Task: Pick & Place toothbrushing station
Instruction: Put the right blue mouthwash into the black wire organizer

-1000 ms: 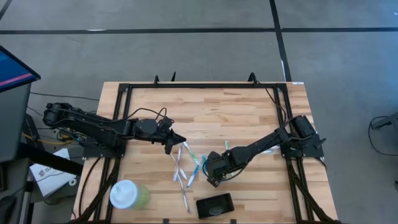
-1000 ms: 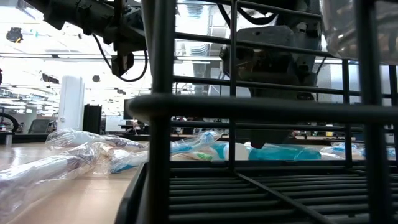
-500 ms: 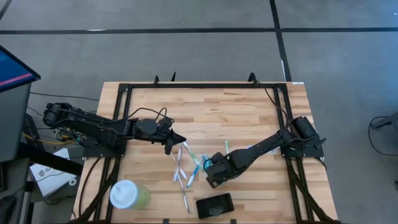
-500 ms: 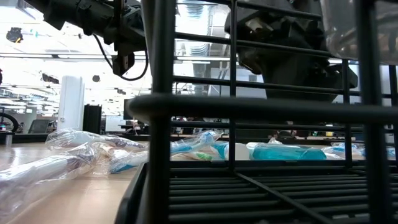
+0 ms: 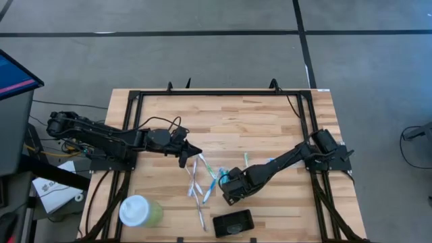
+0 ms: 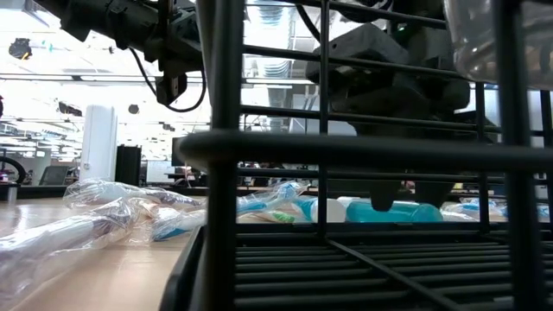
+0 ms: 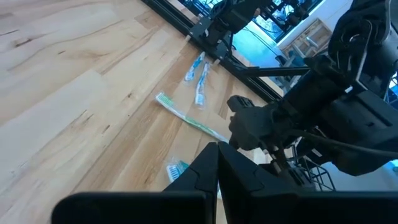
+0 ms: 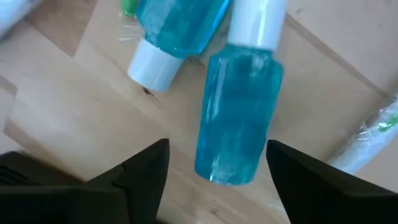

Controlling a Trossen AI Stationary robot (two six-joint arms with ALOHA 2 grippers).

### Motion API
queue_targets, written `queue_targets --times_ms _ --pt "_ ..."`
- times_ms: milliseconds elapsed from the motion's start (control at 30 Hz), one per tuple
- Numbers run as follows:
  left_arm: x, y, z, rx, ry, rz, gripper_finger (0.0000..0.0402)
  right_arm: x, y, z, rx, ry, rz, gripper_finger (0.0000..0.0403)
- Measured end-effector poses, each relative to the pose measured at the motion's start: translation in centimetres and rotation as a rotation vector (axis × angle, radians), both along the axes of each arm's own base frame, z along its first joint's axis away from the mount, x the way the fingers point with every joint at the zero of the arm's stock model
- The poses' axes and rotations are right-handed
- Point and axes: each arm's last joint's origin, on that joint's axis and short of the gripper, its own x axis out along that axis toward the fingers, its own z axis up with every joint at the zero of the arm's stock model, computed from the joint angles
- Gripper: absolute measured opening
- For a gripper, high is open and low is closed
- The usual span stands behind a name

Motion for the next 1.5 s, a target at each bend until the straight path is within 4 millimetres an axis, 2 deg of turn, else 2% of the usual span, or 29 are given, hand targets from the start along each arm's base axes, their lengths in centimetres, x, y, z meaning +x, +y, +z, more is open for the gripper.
queue_targets --times_ms 533,767,867,1133,1300,1500 --pt "0.0 0.0 0.0 -0.007 0.000 0.000 0.0002 0.0 -0.7 -0.1 -0.077 0.000 0.015 0.0265" --pt "0.0 0.0 0.0 -0.015 0.000 0.003 0.0002 0.1 -0.6 -0.1 -0.076 -0.012 0.035 0.0265" --pt "0.0 0.0 0.0 -0.014 0.000 0.005 0.0002 0.3 -0.3 -0.9 -0.067 -0.012 0.041 0.0265" --pt "0.0 0.0 0.0 -0.008 -0.001 0.021 0.0002 0.4 -0.1 -1.1 -0.030 0.002 0.055 0.0263" --pt "0.0 0.0 0.0 -0.008 -0.001 0.021 0.0002 0.5 -0.3 -1.2 -0.030 0.010 0.053 0.0239" --pt "0.0 0.0 0.0 -0.008 -0.001 0.021 0.0002 0.6 -0.9 -1.2 -0.030 0.022 0.077 0.0181"
